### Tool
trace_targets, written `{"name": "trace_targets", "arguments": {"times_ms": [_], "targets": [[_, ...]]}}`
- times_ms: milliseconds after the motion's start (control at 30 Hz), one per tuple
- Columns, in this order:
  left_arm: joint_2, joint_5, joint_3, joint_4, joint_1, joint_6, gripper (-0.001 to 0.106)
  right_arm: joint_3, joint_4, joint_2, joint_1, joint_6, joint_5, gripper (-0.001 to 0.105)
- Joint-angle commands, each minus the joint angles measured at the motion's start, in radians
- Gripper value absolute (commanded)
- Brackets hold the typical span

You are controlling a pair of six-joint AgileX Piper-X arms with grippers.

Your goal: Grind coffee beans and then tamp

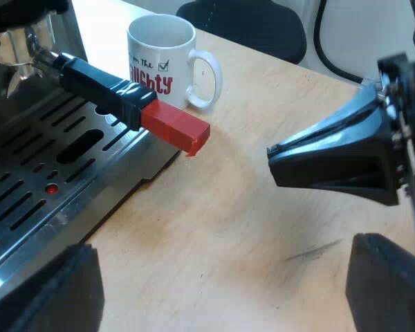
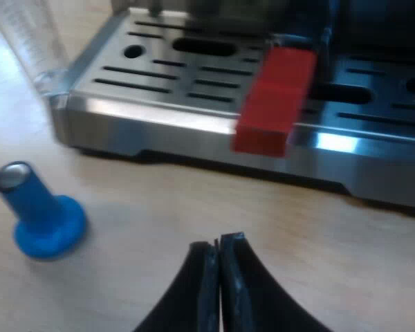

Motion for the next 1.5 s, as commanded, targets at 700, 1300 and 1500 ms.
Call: {"name": "trace_targets", "arguments": {"times_ms": [700, 1300, 1500], "targets": [[-0.005, 0.012, -0.001, -0.003, -0.006, -0.002, 0.073, 0.094, -0.396, 0.144, -0.050, -0.067, 0.178, 0.000], [-0.005, 0.012, -0.001, -0.003, -0.006, -0.002, 0.073, 0.094, -0.493, 0.153, -0.185, -0.067, 0.072, 0.000], [-0.005, 0.012, -0.001, -0.003, -0.006, -0.002, 0.073, 0.094, -0.508, 0.153, -0.188, -0.067, 0.137, 0.000]]}}
